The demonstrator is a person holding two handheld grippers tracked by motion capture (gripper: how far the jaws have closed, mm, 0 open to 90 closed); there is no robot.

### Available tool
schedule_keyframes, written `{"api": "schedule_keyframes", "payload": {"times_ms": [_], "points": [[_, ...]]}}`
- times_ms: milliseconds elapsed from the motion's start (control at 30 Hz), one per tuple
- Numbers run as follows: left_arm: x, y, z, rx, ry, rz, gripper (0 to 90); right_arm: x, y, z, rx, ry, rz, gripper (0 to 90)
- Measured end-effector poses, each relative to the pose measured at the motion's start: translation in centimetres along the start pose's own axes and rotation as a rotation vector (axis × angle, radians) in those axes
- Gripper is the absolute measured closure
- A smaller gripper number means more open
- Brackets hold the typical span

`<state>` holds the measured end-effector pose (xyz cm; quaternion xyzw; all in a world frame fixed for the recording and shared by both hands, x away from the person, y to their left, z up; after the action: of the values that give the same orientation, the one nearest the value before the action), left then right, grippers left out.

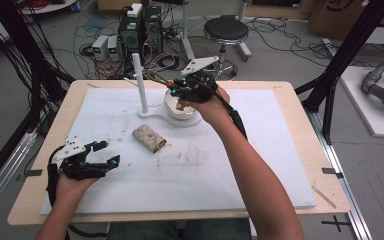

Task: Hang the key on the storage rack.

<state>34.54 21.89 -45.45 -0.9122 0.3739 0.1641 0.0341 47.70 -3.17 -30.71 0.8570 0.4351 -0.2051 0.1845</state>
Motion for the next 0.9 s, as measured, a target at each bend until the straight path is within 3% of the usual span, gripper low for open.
{"api": "schedule_keyframes", "payload": {"times_ms": [433,900], "points": [[-0.2,-0.3,0.1,-0.008,0.003,-0.006,19.2,3.8,-1.6,-3.4,-0.07,-0.024,-0.024,71.6],[-0.4,-0.4,0.3,-0.016,0.003,-0.006,19.2,5.6,-1.5,-3.0,-0.08,-0.069,-0.009,71.4]]}}
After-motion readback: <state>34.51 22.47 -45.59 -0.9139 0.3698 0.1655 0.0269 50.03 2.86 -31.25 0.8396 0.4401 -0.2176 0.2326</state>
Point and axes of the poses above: each handheld gripper's, and its own axes: x roughly forward along the jaws, z roughly out of its underside, y roughly to its right, the point moved 8 cm from there along x, roughly forward along the jaws, and after that the axes turned 3 degrees about x, right-handed, at the moved point
